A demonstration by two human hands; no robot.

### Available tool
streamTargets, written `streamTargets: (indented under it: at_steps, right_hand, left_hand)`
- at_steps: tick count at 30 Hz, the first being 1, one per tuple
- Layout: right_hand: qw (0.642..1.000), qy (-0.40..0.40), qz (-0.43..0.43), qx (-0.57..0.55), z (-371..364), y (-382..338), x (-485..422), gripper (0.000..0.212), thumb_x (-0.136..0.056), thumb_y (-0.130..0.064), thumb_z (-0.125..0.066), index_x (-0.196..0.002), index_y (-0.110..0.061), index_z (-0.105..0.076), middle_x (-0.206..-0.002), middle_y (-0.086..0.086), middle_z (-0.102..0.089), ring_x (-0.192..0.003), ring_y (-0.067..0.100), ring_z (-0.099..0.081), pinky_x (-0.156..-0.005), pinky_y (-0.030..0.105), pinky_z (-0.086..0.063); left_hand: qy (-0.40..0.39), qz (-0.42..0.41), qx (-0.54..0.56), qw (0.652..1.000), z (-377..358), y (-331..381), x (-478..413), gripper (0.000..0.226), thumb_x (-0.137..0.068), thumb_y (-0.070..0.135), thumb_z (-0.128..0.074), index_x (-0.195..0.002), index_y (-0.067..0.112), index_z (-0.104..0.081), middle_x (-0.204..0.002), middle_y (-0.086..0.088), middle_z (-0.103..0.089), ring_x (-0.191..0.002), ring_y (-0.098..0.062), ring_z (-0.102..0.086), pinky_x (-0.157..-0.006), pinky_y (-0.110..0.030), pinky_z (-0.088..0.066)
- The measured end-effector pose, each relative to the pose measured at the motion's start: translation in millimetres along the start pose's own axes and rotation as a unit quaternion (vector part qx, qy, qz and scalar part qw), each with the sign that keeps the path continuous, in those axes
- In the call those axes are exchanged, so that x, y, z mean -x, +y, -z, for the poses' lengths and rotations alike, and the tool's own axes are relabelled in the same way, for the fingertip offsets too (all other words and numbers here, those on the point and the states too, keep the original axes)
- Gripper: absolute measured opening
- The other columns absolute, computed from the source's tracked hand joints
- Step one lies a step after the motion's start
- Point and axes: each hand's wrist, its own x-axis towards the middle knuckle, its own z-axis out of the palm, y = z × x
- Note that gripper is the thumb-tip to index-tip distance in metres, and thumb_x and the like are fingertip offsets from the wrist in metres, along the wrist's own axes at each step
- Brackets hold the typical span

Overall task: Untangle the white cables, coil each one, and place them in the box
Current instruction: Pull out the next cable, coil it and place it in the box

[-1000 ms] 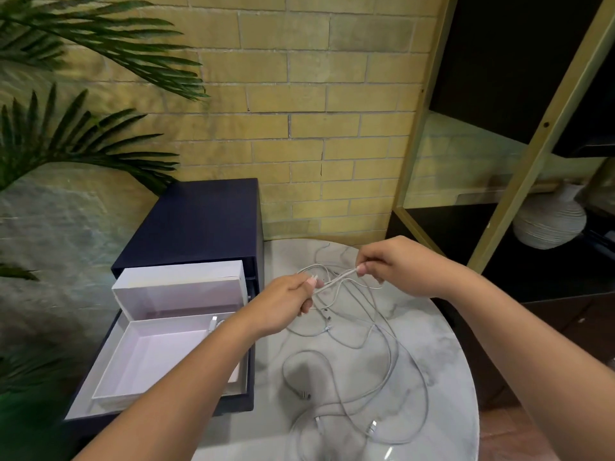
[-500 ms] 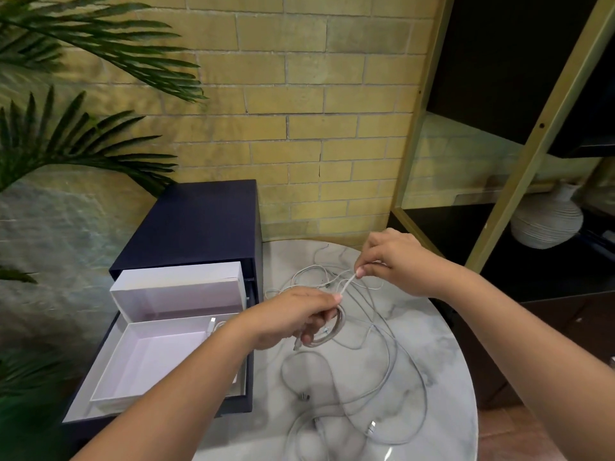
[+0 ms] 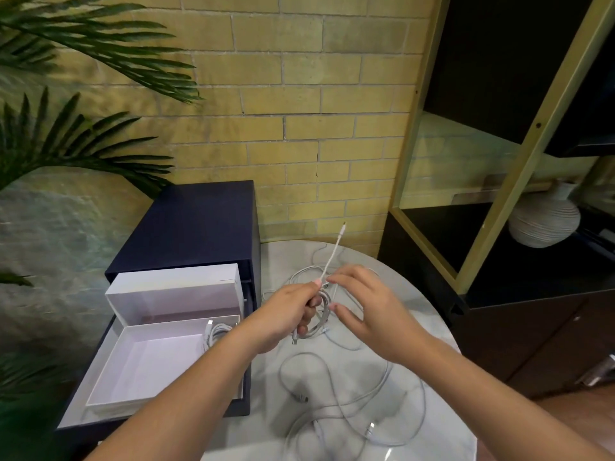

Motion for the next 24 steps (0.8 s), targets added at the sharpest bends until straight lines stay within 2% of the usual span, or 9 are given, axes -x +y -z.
streamTargets:
  at_steps: [6,11,17,20,22,24]
  right_hand:
    - [1.0,-0.006,-0.017,-0.014,-7.1,-1.7,-5.2,0.037,-0.089,-0.031,-0.058,-0.124,-0.018,-0.057,-0.118,-0.007,-0.055,-0.108,0.003,-0.048,-0.093,0.011,-0.037]
    - [0.997,-0.007,-0.062,-0.046,-8.2,-5.4,-14.3,0.032,-0.083,-0.025,-0.068,-0.114,-0.022,-0.06,-0.103,-0.017,-0.054,-0.095,-0.01,-0.045,-0.081,0.005,-0.036]
    - [0.985,-0.055,-0.141,-0.087,-8.8,-5.8,-20.4,0.026,-0.08,-0.019,-0.068,-0.106,-0.017,-0.065,-0.097,-0.009,-0.063,-0.09,0.001,-0.055,-0.08,0.021,-0.049]
    - [0.976,-0.039,-0.168,-0.13,-10.3,-8.3,-21.3,0.017,-0.079,-0.011,-0.066,-0.095,-0.016,-0.067,-0.086,-0.009,-0.065,-0.083,0.002,-0.058,-0.071,0.016,-0.049]
    - [0.966,-0.032,-0.193,-0.171,-10.7,-9.9,-21.8,0.013,-0.08,-0.009,-0.066,-0.09,-0.016,-0.067,-0.081,-0.006,-0.066,-0.077,0.006,-0.06,-0.066,0.015,-0.047]
    - [0.951,-0.032,-0.221,-0.215,-10.9,-10.0,-22.0,0.009,-0.081,-0.008,-0.067,-0.088,-0.014,-0.067,-0.077,-0.004,-0.065,-0.069,0.008,-0.058,-0.065,0.02,-0.047]
  left_hand:
    - [-0.003,-0.009,-0.031,0.999,0.2,-0.3,-3.1,0.043,-0.102,0.042,-0.034,-0.067,0.017,-0.039,-0.054,0.005,-0.026,-0.047,-0.011,-0.025,-0.051,-0.024,-0.03]
    - [-0.006,-0.013,-0.054,0.998,-0.2,1.2,-4.8,0.044,-0.102,0.041,-0.034,-0.064,0.018,-0.037,-0.053,0.007,-0.03,-0.045,-0.01,-0.028,-0.049,-0.022,-0.031]
    - [-0.014,-0.018,-0.08,0.997,1.5,3.1,-5.3,0.045,-0.101,0.035,-0.039,-0.06,0.016,-0.039,-0.046,0.008,-0.031,-0.045,-0.011,-0.028,-0.052,-0.024,-0.033]
    - [0.004,-0.035,-0.091,0.995,3.2,7.4,-6.4,0.045,-0.099,0.032,-0.046,-0.058,0.013,-0.049,-0.045,0.008,-0.035,-0.045,-0.01,-0.034,-0.049,-0.021,-0.037]
    - [0.011,-0.048,-0.08,0.996,5.6,8.2,-7.4,0.042,-0.097,0.033,-0.05,-0.061,0.011,-0.057,-0.051,0.002,-0.039,-0.049,-0.011,-0.037,-0.05,-0.021,-0.038]
    - [0.023,-0.063,-0.071,0.995,6.2,7.6,-7.7,0.04,-0.096,0.035,-0.053,-0.067,0.009,-0.062,-0.062,-0.008,-0.042,-0.054,-0.014,-0.039,-0.051,-0.023,-0.039]
